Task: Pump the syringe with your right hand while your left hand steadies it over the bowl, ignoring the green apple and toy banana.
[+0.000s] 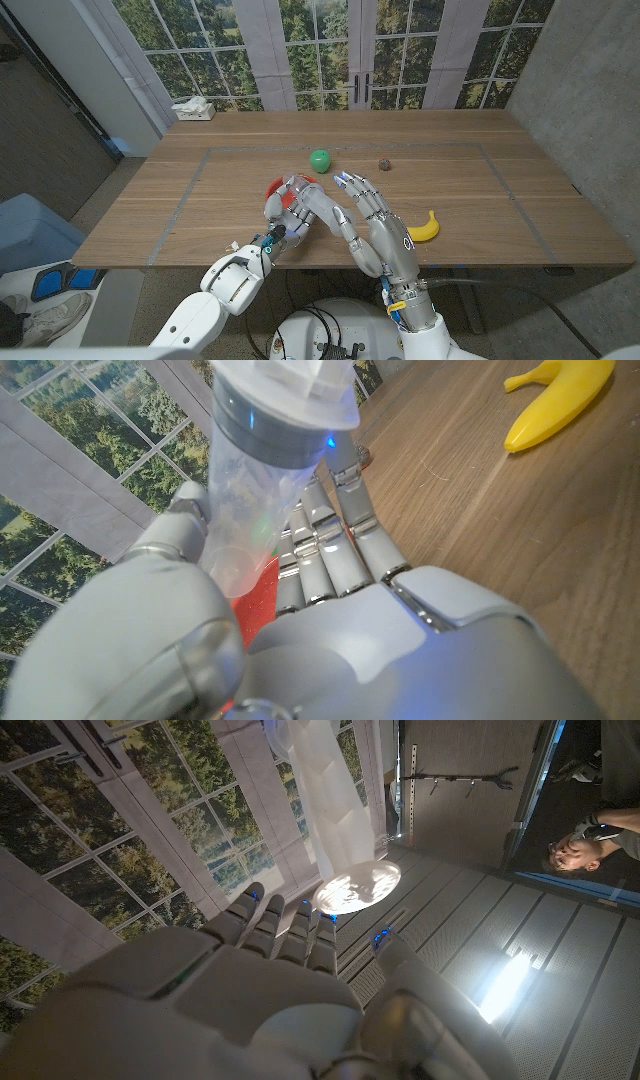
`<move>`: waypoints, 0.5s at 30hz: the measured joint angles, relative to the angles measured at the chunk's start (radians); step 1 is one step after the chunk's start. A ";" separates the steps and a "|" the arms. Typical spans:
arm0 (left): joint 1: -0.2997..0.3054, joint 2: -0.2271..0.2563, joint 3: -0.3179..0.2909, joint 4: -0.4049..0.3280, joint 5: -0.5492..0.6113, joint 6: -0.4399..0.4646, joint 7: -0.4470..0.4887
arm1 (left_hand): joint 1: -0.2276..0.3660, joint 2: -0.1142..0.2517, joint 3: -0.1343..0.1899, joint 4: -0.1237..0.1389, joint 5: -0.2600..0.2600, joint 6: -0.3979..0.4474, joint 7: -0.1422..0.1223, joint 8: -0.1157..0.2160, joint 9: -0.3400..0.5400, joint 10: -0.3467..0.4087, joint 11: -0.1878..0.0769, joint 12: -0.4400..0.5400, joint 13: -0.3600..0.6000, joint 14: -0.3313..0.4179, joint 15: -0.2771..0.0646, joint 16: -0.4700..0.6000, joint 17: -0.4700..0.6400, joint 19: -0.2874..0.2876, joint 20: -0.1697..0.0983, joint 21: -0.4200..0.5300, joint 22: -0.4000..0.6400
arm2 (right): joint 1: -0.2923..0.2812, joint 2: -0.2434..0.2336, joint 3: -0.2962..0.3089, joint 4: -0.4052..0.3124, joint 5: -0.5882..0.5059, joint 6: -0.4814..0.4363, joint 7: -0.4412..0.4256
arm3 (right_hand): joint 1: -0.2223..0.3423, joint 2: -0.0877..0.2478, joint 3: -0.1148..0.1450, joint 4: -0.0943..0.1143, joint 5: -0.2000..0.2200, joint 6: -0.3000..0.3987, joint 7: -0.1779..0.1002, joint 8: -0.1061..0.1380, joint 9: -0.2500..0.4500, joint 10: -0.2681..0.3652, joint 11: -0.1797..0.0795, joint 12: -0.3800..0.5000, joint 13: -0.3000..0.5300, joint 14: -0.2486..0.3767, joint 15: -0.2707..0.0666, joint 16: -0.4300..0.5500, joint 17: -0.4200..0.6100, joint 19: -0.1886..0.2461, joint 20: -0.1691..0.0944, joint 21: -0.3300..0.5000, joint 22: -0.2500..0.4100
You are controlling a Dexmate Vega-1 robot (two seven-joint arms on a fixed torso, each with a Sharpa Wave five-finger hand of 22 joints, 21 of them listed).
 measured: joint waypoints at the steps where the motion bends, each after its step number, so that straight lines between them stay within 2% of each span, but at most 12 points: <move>1: -0.001 -0.001 0.001 0.001 0.000 0.000 0.000 | 0.000 0.000 0.000 0.000 0.000 -0.006 -0.001 0.004 0.002 0.000 0.000 0.000 0.000 -0.002 -0.001 0.000 -0.002 -0.001 0.001 -0.005 0.000 | 0.000 0.000 0.000 0.000 -0.003 -0.009 0.002 | 0.000 0.000 0.003 -0.003 0.000 0.000 0.000 0.000 0.000 0.000 0.000 0.000 0.000 -0.004 0.004 -0.004 -0.002 0.000 0.000 0.000 0.000; 3: -0.002 -0.004 0.004 0.004 0.000 0.000 0.000 | 0.000 0.000 0.000 0.000 0.000 -0.006 -0.001 0.009 0.004 0.000 0.000 0.000 -0.002 -0.005 -0.005 -0.006 -0.004 -0.001 0.001 -0.006 0.000 | 0.000 0.000 0.000 0.000 -0.010 -0.027 0.007 | 0.001 0.000 0.008 -0.008 0.000 -0.006 -0.005 0.000 0.000 -0.005 -0.004 0.000 0.000 -0.009 0.005 -0.008 -0.006 0.000 0.000 -0.008 0.000; 5: -0.004 -0.007 0.007 0.006 0.005 -0.001 -0.001 | 0.000 0.000 0.000 0.000 0.000 -0.006 -0.001 0.012 0.006 0.000 0.000 0.000 -0.005 -0.009 -0.009 -0.008 -0.004 -0.001 0.001 -0.006 0.000 | 0.005 0.028 -0.029 -0.007 -0.021 -0.051 0.014 | 0.025 0.004 0.008 -0.008 0.000 -0.013 0.002 0.000 0.000 -0.011 -0.003 0.000 -0.003 -0.014 0.000 -0.008 -0.007 0.000 0.000 -0.008 0.000; 9: -0.007 -0.012 0.011 0.011 0.005 -0.001 -0.001 | -0.002 0.002 0.000 0.000 0.000 -0.015 0.001 0.015 0.013 0.000 0.000 0.000 -0.005 -0.015 -0.013 -0.009 -0.004 -0.004 -0.001 -0.007 0.003 | 0.005 0.028 -0.029 -0.007 -0.029 -0.086 0.031 | 0.025 0.004 0.004 -0.012 0.000 -0.021 0.000 0.000 0.000 -0.022 0.000 0.000 -0.005 -0.026 0.003 -0.013 -0.010 -0.006 0.001 -0.015 0.000; 10: -0.007 -0.013 0.012 0.012 0.005 -0.001 -0.001 | -0.003 0.003 0.000 0.000 0.000 -0.018 -0.002 0.016 0.014 -0.008 -0.008 0.000 -0.005 -0.020 -0.015 -0.009 -0.004 -0.006 -0.001 -0.007 0.004 | 0.005 0.028 -0.029 -0.007 -0.030 -0.092 0.034 | 0.025 0.004 0.004 -0.012 0.000 -0.024 0.003 0.000 0.000 -0.026 0.001 0.000 -0.005 -0.027 0.002 -0.015 -0.009 -0.013 0.002 -0.016 0.000; 15: -0.009 -0.019 0.014 0.018 0.005 -0.001 -0.001 | -0.003 0.003 0.000 0.000 0.000 -0.020 -0.001 0.020 0.015 -0.009 -0.009 0.000 -0.005 -0.031 -0.010 -0.009 -0.004 -0.007 0.000 -0.010 0.003 | 0.005 0.028 -0.029 -0.007 -0.041 -0.133 0.058 | 0.025 0.004 -0.002 -0.007 0.000 -0.027 0.005 0.000 0.000 -0.031 0.006 0.000 -0.005 -0.033 0.003 -0.015 -0.009 -0.023 0.003 -0.022 0.000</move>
